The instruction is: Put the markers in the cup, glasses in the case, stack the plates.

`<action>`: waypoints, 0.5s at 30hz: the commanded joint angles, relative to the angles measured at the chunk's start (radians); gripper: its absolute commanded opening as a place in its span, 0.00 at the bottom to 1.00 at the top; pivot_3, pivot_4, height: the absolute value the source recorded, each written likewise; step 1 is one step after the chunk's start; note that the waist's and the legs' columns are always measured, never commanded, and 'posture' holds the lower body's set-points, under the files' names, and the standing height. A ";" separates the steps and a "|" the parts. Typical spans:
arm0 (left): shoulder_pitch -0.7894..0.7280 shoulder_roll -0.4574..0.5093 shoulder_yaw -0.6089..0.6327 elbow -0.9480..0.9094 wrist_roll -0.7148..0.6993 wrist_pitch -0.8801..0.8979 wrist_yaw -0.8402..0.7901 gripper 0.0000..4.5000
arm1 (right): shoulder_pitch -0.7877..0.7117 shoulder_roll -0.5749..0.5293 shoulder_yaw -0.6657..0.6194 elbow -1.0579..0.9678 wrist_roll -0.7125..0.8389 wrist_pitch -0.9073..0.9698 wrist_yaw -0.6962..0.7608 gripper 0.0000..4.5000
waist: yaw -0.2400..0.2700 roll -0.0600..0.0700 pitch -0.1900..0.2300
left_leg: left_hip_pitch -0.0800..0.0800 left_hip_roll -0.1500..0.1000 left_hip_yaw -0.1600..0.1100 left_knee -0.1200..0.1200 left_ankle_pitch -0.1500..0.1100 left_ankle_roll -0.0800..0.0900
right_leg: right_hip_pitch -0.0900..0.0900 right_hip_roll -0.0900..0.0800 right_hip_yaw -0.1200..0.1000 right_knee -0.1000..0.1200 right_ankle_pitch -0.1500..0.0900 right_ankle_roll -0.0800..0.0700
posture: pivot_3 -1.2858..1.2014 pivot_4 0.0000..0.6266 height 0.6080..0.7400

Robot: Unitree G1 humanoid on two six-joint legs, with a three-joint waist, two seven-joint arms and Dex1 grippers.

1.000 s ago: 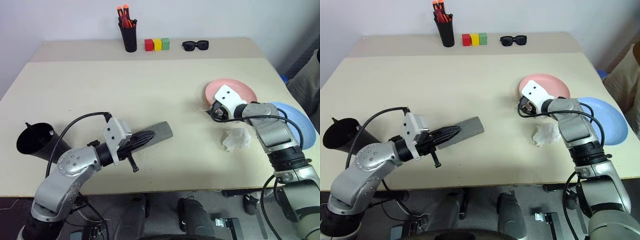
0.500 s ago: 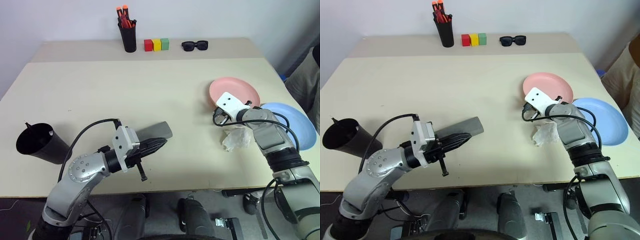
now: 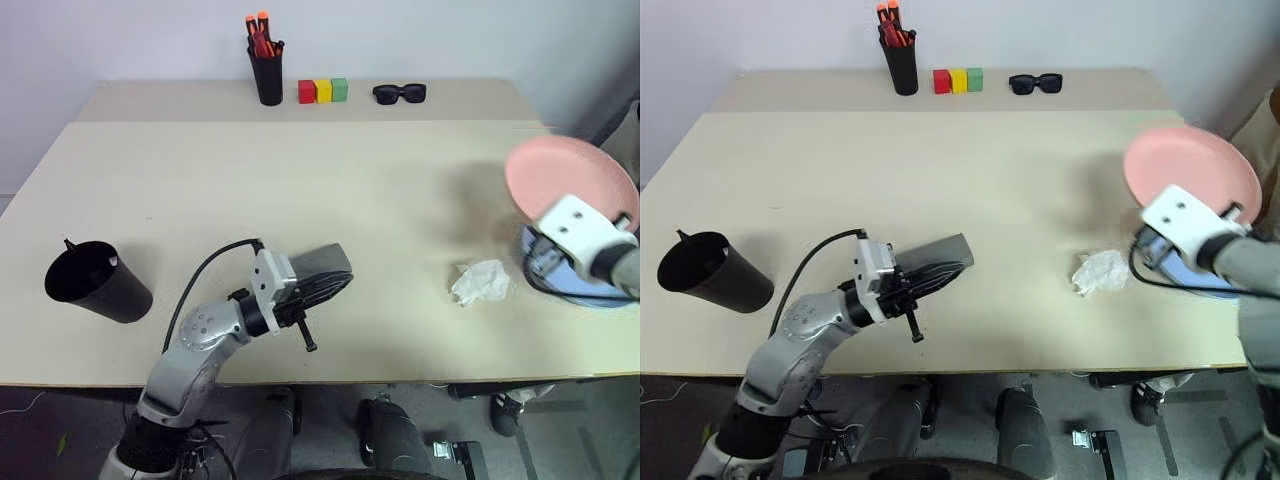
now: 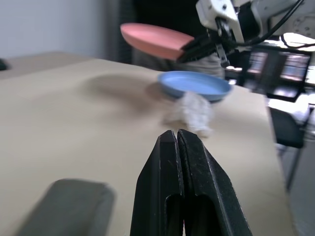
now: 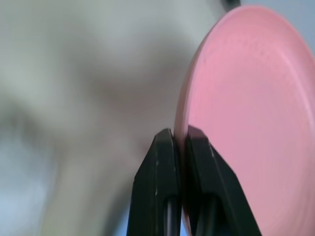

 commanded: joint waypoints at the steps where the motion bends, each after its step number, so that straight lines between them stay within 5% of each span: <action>1: -0.030 -0.006 -0.011 0.016 -0.012 -0.031 -0.044 0.00 | 0.073 0.006 -0.113 -0.081 0.028 0.028 0.021 0.01 | -0.005 0.002 -0.001 | 0.000 0.000 0.000 0.000 0.000 0.000 | 0.000 0.000 0.000 0.000 0.000 0.000 | 0.52 0.24 1.00; 2: -0.037 -0.009 -0.013 0.025 -0.010 -0.034 -0.053 0.00 | 0.095 0.017 -0.127 -0.088 0.041 0.040 0.025 0.01 | -0.008 0.003 -0.002 | 0.001 0.001 0.001 0.000 0.000 0.000 | 0.000 0.000 0.000 0.000 0.000 0.000 | 0.52 0.24 1.00; 9: -0.031 -0.008 -0.006 0.022 0.003 -0.037 -0.057 0.00 | 0.117 0.024 -0.103 -0.135 0.059 0.054 0.013 0.76 | -0.023 0.004 -0.002 | 0.000 0.001 0.000 0.000 0.000 0.000 | 0.000 0.000 0.000 0.000 0.000 0.000 | 0.52 0.24 1.00; 15: -0.008 -0.006 0.003 -0.012 0.011 -0.029 -0.019 0.00 | 0.036 0.087 -0.036 -0.189 0.221 0.120 0.064 0.76 | -0.023 0.004 -0.002 | 0.000 0.001 -0.001 0.000 0.000 0.000 | 0.000 0.000 0.000 0.000 0.000 0.000 | 0.52 0.24 1.00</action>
